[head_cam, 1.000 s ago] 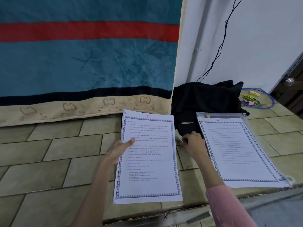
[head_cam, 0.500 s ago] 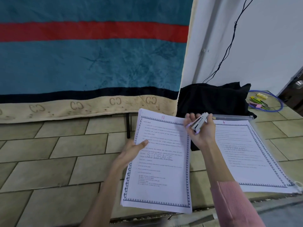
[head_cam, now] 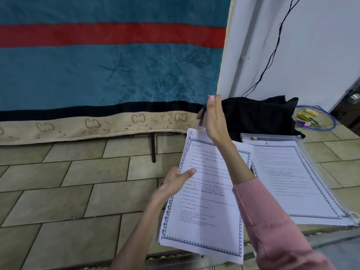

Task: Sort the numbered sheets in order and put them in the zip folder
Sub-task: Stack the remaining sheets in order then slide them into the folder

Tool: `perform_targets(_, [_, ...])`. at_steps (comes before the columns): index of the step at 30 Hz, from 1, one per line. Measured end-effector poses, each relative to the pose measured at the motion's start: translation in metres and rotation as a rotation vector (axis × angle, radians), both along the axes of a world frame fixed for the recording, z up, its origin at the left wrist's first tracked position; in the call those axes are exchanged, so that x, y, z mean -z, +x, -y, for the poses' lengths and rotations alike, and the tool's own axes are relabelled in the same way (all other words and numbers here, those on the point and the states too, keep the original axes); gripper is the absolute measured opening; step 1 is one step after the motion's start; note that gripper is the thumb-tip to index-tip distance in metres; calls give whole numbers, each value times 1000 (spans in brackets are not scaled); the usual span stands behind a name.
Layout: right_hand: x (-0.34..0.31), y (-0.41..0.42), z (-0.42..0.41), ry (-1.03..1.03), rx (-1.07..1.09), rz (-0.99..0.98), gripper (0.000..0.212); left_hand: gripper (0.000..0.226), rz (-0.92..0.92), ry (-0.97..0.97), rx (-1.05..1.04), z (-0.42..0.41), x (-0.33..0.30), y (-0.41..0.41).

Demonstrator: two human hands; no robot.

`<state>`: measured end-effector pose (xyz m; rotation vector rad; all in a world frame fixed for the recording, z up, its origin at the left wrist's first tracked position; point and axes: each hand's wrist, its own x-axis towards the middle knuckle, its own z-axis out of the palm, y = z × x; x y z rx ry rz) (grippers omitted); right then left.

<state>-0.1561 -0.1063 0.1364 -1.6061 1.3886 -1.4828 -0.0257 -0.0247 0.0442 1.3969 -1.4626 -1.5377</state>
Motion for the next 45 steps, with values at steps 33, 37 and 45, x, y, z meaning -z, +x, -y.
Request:
perform_targets(33, [26,21,20,381,-45,343,64,33,-14,177,-55,-2,7,3])
perform_targets(37, [30,-4,18,236,331,424,44,24,-3,246,-145,4,12,40])
perform_targets(45, [146,-25,-33,584,318,-884,41,24,63,221,-385,27,3,98])
